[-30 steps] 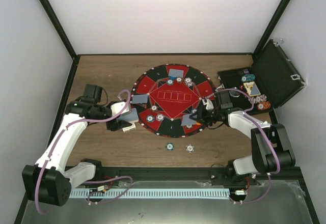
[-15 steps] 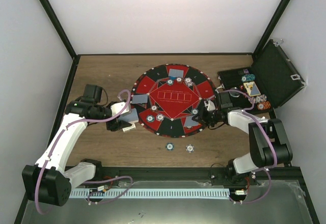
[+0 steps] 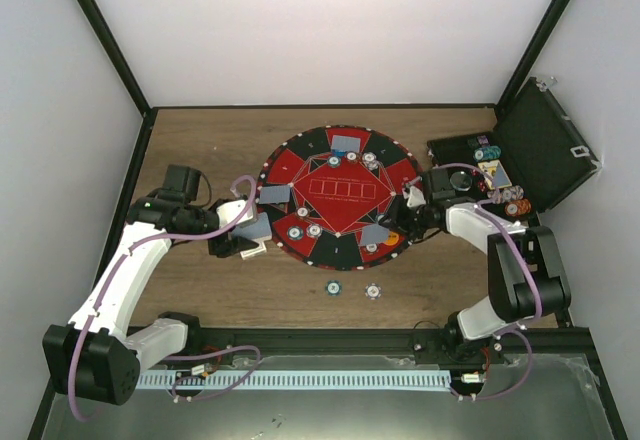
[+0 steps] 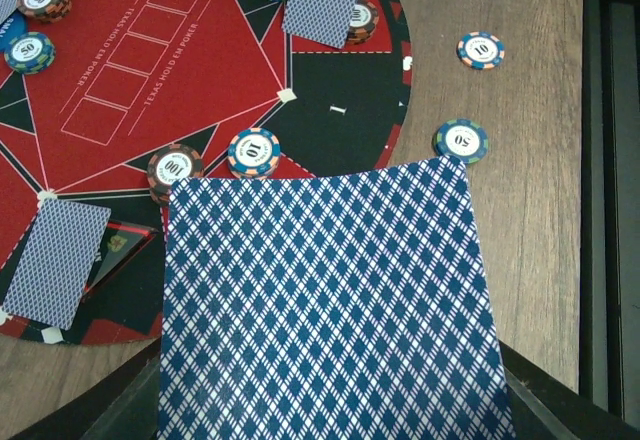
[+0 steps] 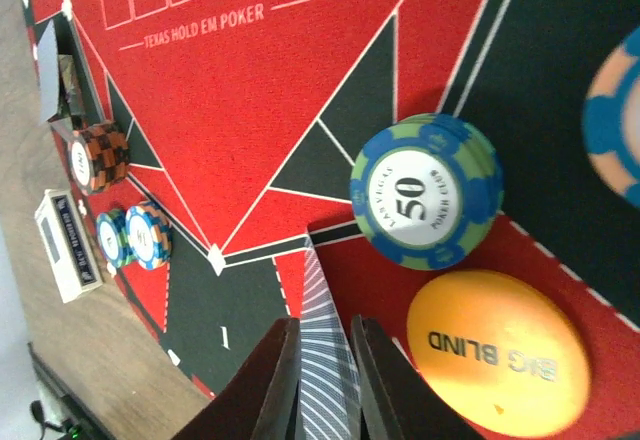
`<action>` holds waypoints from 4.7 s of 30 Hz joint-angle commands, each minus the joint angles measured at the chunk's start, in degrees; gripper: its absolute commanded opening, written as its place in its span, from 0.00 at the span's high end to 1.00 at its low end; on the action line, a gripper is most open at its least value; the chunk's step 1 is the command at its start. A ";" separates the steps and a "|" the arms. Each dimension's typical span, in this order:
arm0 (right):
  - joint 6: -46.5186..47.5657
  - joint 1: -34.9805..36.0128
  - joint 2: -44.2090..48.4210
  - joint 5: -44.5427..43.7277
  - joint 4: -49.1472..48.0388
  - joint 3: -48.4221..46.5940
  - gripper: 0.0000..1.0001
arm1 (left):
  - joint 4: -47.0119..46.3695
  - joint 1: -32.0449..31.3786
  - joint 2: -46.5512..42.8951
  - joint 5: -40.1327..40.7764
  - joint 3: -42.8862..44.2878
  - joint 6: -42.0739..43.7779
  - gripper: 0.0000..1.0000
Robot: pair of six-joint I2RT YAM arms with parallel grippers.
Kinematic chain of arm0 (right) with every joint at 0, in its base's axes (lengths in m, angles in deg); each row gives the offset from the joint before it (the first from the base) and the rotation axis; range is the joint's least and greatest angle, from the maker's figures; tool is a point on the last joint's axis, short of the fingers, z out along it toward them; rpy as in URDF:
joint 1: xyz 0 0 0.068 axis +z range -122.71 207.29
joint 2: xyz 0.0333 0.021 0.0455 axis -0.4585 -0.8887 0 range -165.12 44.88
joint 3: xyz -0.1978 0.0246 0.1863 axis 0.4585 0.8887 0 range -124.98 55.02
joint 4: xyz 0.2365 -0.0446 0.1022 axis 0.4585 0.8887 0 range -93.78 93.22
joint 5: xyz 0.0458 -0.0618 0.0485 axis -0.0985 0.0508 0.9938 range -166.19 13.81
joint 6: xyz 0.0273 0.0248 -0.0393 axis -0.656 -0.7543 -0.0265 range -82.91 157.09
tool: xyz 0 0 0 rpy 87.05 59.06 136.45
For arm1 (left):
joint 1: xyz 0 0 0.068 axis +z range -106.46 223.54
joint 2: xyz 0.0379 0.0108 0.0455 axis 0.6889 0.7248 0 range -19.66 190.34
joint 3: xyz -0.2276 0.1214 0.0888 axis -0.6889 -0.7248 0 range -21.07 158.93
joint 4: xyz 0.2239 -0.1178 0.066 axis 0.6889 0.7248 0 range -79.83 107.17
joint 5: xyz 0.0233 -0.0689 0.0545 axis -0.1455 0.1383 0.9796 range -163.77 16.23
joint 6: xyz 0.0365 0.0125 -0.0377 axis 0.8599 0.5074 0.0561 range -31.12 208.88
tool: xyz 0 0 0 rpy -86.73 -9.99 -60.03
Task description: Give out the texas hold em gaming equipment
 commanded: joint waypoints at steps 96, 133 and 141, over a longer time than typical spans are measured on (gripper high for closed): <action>-25.20 30.93 -2.91 11.82 -16.32 -20.13 0.99 | -0.08 0.05 -1.28 -2.12 1.21 2.66 0.94; -14.92 24.19 -43.28 10.04 -0.96 -55.97 0.83 | 1.38 0.06 -3.29 -1.24 2.56 1.21 0.93; -11.53 23.62 -40.08 4.74 4.88 -54.49 0.82 | 1.50 0.05 -3.62 -1.16 2.71 1.15 0.93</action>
